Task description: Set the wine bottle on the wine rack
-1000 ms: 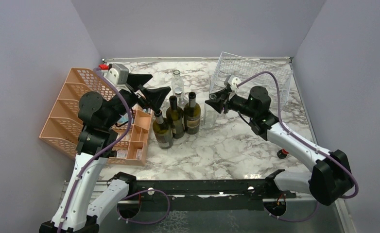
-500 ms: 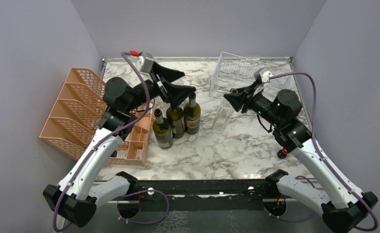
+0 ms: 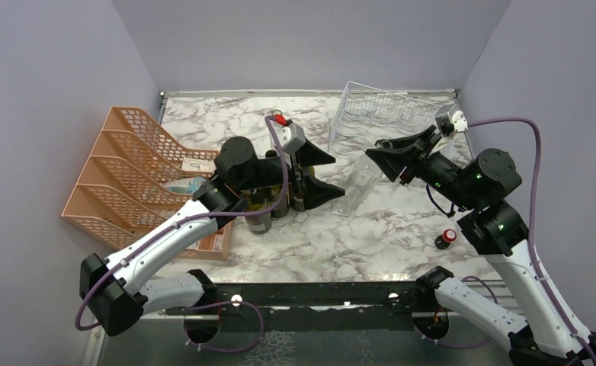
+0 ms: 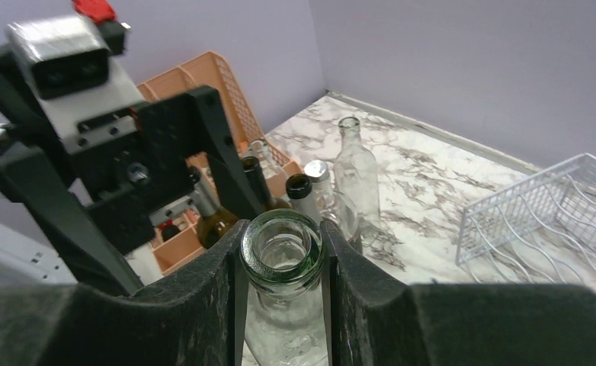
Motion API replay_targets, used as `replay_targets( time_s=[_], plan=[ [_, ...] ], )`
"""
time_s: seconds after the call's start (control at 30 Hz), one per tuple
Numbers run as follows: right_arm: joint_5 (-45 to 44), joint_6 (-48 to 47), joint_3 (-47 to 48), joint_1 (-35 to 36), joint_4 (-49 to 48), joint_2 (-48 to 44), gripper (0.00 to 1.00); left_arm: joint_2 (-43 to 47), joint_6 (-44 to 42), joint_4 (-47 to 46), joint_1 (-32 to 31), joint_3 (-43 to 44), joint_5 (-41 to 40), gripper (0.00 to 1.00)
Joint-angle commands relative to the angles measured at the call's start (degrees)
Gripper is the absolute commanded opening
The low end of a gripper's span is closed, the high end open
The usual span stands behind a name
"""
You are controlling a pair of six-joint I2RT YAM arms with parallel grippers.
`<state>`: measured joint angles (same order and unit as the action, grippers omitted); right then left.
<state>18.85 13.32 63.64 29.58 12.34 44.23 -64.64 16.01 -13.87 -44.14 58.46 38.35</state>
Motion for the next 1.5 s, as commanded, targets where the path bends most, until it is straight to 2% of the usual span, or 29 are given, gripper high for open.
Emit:
replay_targets(
  time_s=[0.0, 0.23, 0.37, 0.53, 0.83, 0.93, 0.97, 1.03, 1.07, 1.1, 1.13, 1.27, 1.37, 1.47],
  plan=[
    [8.06, 1.60, 3.95, 0.24, -1.60, -0.42, 0.01, -1.27, -5.45, -1.68, -3.46, -2.61, 1.56, 0.99],
    [14.23, 2.42, 5.44, 0.30, -3.07, 0.14, 0.01, -3.12, -6.78, -1.90, -5.50, -5.05, 0.94, 0.99],
    [14.95, 3.02, 5.29, 0.29, -3.89, -0.23, 0.01, -3.21, -8.20, -2.17, -6.27, -6.49, 0.70, 0.95],
    [16.05, 3.93, 5.37, 0.30, -4.22, -0.54, 0.01, -3.45, -10.23, -3.58, -6.67, -7.40, -0.89, 0.86],
    [16.35, 8.24, 2.68, 0.30, -7.96, -1.21, 0.01, -5.71, -10.96, -8.15, -7.84, -7.41, -1.59, 0.84],
    [15.89, 8.38, 2.48, 0.27, -7.86, -1.27, 0.01, -6.14, -12.88, -8.45, -8.20, -7.30, -2.33, 0.70],
    [15.55, 8.34, 2.57, 0.23, -7.42, -1.25, 0.01, -6.05, -13.57, -8.52, -8.24, -7.29, -3.08, 0.62],
    [13.87, 8.25, 3.32, 0.29, -5.53, -1.28, 0.02, -5.79, -16.01, -8.71, -8.29, -6.99, -4.19, 0.38],
    [12.42, 8.22, 3.93, 0.30, -3.90, -1.27, 0.06, -5.73, -17.53, -8.82, -8.27, -6.61, -4.64, 0.23],
    [11.13, 8.21, 4.68, 0.26, -2.18, -1.18, 0.13, -5.83, -19.06, -8.82, -8.29, -5.76, -5.58, 0.03],
    [10.27, 7.93, 5.56, 0.30, -0.18, -1.05, 0.21, -5.97, -19.82, -8.88, -8.25, -4.86, -7.43, 0.00],
    [7.57, 6.96, 8.44, 0.28, 5.84, -1.02, 0.56, -6.44, -28.71, -8.90, -8.32, -1.71, -12.98, 0.00],
    [4.67, 6.70, 9.86, 0.28, 9.32, -1.86, 0.65, -6.74, -38.01, -8.81, -8.29, 0.35, -15.49, 0.00],
    [3.25, 5.52, 15.81, 0.29, 17.54, -0.85, 0.67, -5.89, -49.30, -7.57, -8.24, 1.73, -17.64, 0.00]
  ],
)
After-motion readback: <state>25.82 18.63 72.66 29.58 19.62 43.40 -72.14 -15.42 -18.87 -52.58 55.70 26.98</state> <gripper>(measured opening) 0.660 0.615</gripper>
